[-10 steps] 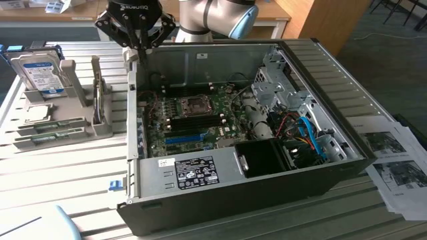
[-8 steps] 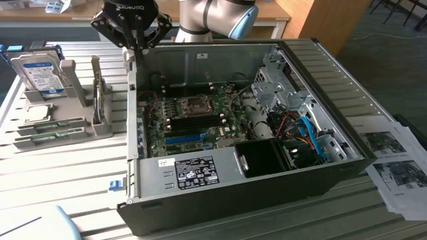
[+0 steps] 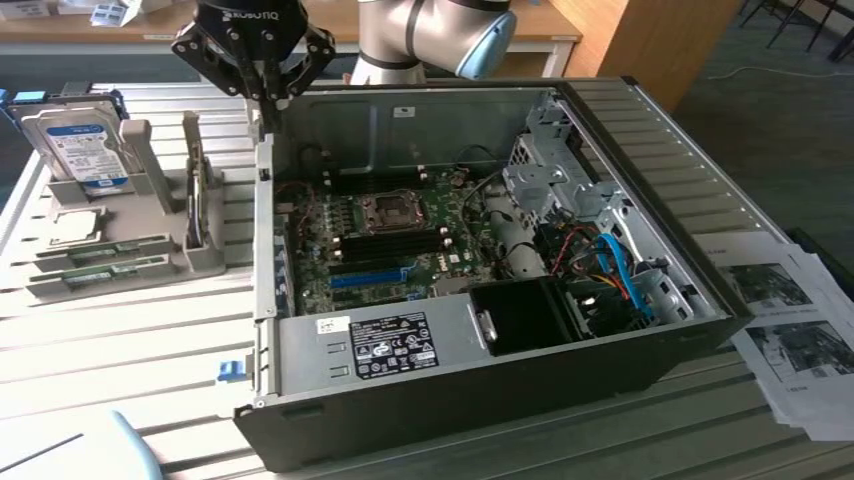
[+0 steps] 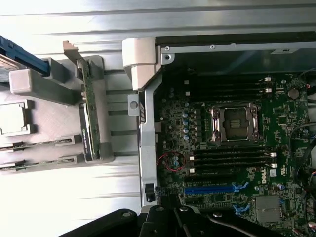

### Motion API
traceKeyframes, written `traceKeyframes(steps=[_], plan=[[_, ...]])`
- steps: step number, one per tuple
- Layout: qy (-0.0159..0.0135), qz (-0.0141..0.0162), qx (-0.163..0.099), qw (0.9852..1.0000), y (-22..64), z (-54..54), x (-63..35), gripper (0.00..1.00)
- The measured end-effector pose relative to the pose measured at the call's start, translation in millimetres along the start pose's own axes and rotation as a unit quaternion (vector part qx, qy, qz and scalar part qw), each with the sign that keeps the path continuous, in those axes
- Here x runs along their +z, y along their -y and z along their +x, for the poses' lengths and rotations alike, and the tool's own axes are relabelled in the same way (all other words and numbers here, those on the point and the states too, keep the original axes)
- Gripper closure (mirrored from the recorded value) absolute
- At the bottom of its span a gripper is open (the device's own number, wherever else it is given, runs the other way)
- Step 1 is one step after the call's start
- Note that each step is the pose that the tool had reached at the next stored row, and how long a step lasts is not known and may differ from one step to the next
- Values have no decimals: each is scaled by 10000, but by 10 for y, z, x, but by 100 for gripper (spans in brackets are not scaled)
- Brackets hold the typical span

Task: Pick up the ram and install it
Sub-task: 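Reach for the ram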

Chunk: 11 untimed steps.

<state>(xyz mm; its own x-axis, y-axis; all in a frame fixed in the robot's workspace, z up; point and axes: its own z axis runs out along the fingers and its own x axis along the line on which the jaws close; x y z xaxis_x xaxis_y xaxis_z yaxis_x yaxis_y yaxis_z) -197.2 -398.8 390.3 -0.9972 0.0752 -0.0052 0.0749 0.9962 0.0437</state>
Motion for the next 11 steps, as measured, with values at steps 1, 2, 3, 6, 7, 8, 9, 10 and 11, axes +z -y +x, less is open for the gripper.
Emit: traceKeyframes(steps=[1, 2, 3, 6, 7, 8, 9, 10, 11], plan=[[0, 0, 0, 10000, 0, 0, 0, 91], [0, 0, 0, 10000, 0, 0, 0, 91], [0, 0, 0, 10000, 0, 1, 0, 91], [0, 0, 1, 10000, 2, 17, 0, 91], [0, 0, 1, 10000, 2, 28, 0, 91], [0, 0, 1, 10000, 3, 41, 0, 91], [0, 0, 0, 10000, 4, 57, 0, 91], [0, 0, 0, 10000, 6, 75, 0, 91], [0, 0, 0, 10000, 7, 95, 0, 91]])
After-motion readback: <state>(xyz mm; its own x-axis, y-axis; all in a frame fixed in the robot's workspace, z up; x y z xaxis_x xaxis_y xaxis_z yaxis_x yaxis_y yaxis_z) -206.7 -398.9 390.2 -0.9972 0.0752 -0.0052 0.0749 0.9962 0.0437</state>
